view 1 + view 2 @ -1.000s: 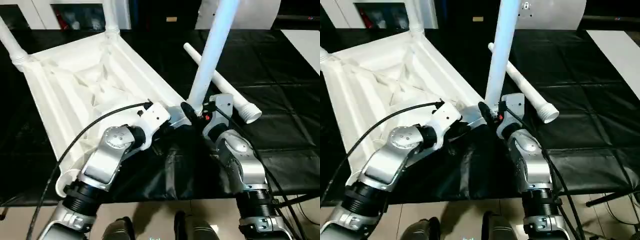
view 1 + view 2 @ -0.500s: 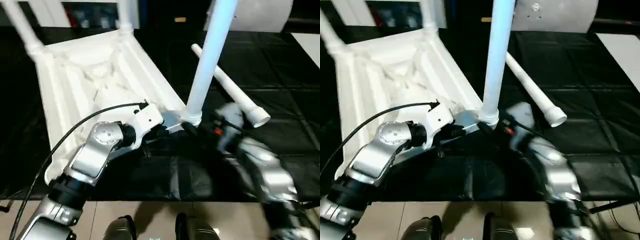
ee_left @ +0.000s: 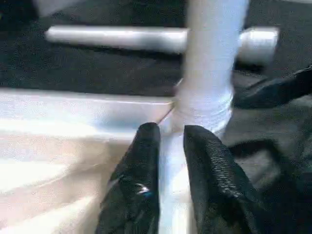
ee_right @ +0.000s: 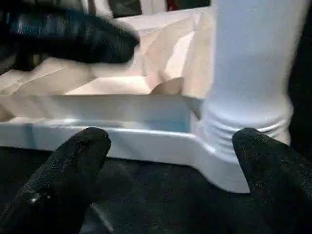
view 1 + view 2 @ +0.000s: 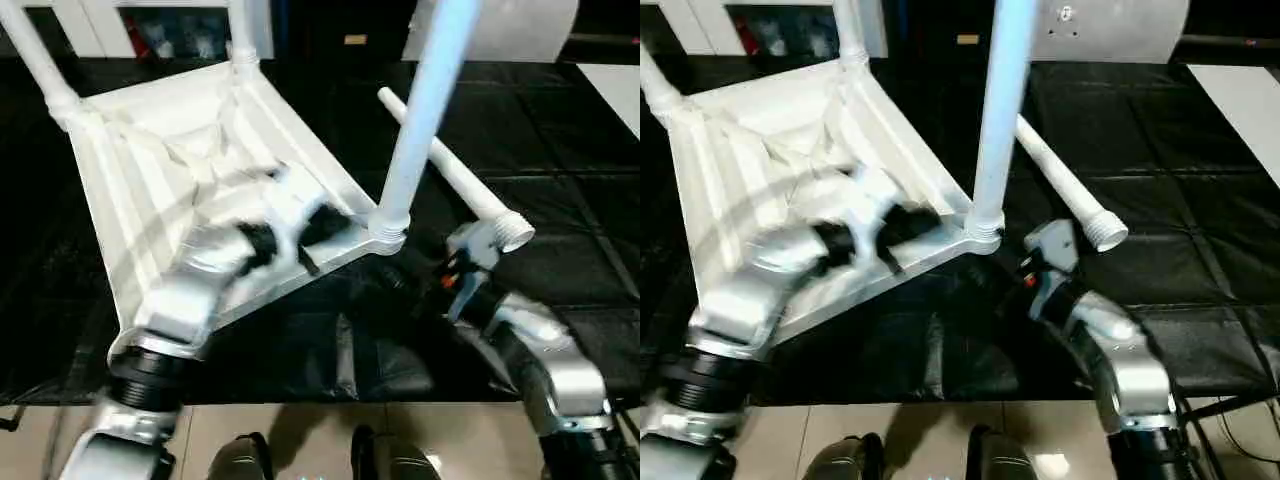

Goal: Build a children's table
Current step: Rotate leg to tighten, then rotate table base

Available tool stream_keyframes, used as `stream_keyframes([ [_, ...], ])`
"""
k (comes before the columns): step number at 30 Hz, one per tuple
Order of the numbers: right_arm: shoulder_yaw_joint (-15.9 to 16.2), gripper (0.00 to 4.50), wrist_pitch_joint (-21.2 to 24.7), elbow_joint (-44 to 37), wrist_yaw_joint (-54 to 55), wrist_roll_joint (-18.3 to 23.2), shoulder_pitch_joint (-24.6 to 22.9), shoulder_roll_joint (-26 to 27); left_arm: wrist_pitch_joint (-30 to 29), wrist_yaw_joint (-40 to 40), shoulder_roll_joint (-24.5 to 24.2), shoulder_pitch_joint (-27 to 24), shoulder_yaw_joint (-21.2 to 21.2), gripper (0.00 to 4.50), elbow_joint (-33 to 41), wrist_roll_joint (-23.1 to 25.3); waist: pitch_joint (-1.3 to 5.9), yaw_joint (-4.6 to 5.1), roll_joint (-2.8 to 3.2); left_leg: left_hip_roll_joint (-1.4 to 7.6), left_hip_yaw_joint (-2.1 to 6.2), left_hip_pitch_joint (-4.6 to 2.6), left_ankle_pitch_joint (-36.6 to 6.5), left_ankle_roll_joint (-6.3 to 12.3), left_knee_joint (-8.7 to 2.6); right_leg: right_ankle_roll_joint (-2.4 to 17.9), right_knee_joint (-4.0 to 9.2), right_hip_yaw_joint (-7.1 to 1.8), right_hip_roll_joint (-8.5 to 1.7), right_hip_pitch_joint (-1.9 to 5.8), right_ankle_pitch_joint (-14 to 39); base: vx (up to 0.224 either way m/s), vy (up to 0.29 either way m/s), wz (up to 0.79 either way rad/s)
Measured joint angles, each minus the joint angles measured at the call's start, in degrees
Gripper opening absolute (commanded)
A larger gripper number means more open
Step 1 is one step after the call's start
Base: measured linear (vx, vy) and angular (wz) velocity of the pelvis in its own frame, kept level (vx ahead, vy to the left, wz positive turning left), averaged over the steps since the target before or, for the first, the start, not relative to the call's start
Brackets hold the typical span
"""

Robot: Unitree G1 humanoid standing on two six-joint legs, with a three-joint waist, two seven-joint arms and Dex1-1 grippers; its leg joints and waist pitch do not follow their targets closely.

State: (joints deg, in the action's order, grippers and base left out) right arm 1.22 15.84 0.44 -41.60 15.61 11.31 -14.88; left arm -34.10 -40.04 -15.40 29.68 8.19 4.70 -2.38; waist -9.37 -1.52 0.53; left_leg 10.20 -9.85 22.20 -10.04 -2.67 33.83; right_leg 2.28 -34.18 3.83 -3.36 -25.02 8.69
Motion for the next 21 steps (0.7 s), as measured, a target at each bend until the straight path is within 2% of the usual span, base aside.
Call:
stream_keyframes([
  [2, 1.49, 4.5, 0.67, -0.38, 0.03, -0.47, -0.02, -0.01, -2.58, 0.59, -2.24, -0.32, -1.58, 0.94, 1.73, 0.47, 0.0, -0.08, 0.01, 0.04, 0.01, -0.01, -0.04, -0.11, 0.01, -0.16, 0.0, 0.06, 0.01, 0.03, 0.1, 0.0, 0.0, 0.0],
  [5, 4.66, 4.5, 3.02, -0.69, 1.28, -2.6, 0.75, 0.41, -8.2, 0.74, -10.98, -3.42, -4.22, 0.94, 7.29, 2.66, -0.05, 0.45, 0.08, 0.07, 0.01, -0.05, -0.14, -0.31, 0.01, -0.22, 0.0, 0.06, 0.04, 0.02, 0.12, 0.0, 0.0, 0.0],
  [6, 5.18, 4.5, 3.59, -0.55, 1.64, -3.17, 0.9, 0.48, -9.83, 0.58, -13.65, -4.61, -5.76, 0.78, 8.38, 3.66, -0.06, 0.43, 0.1, 0.07, 0.0, -0.04, -0.14, -0.34, 0.0, -0.24, 0.01, 0.05, 0.04, 0.02, 0.14, 0.0, 0.0, 0.0],
  [9, 6.33, 4.5, 4.01, 0.23, 2.03, -4.43, 2.81, 0.76, -12.66, 0.33, -19.95, -7.09, -6.83, 0.78, 10.17, 7.04, -0.09, 0.23, 0.08, 0.02, 0.0, -0.01, -0.13, -0.36, 0.02, -0.24, 0.06, -0.01, 0.02, 0.04, 0.14, 0.0, 0.0, 0.0],
  [12, 7.07, 4.5, 4.06, 1.43, 2.8, -5.28, 4.74, 0.68, -14.9, 0.75, -24.73, -8.45, -7.63, 0.52, 10.57, 9.51, -0.1, -0.28, 0.08, -0.04, 0.0, 0.0, -0.13, -0.36, 0.03, -0.2, 0.12, -0.09, -0.01, 0.09, 0.12, 0.0, 0.0, 0.0],
  [17, 7.62, 4.5, 3.23, 6.46, 4.77, -7.27, 9.04, 1.42, -17.79, 1.05, -29.91, -9.76, -7.47, 0.07, 10.8, 11.01, -0.11, -0.24, 0.1, -0.07, -0.02, -0.07, -0.12, -0.37, 0.05, -0.2, 0.08, -0.13, -0.03, 0.09, 0.11, 0.0, 0.0, 0.0],
  [21, 7.57, 4.5, 2.21, 9.59, 6.27, -7.99, 11.29, 1.88, -19.81, 0.31, -31.83, -10.74, -6.02, 0.03, 10.94, 11.64, -0.15, -0.24, 0.17, -0.07, -0.01, -0.1, -0.12, -0.37, 0.05, -0.2, 0.06, -0.14, -0.03, 0.1, 0.12, 0.0, 0.0, 0.0],
])
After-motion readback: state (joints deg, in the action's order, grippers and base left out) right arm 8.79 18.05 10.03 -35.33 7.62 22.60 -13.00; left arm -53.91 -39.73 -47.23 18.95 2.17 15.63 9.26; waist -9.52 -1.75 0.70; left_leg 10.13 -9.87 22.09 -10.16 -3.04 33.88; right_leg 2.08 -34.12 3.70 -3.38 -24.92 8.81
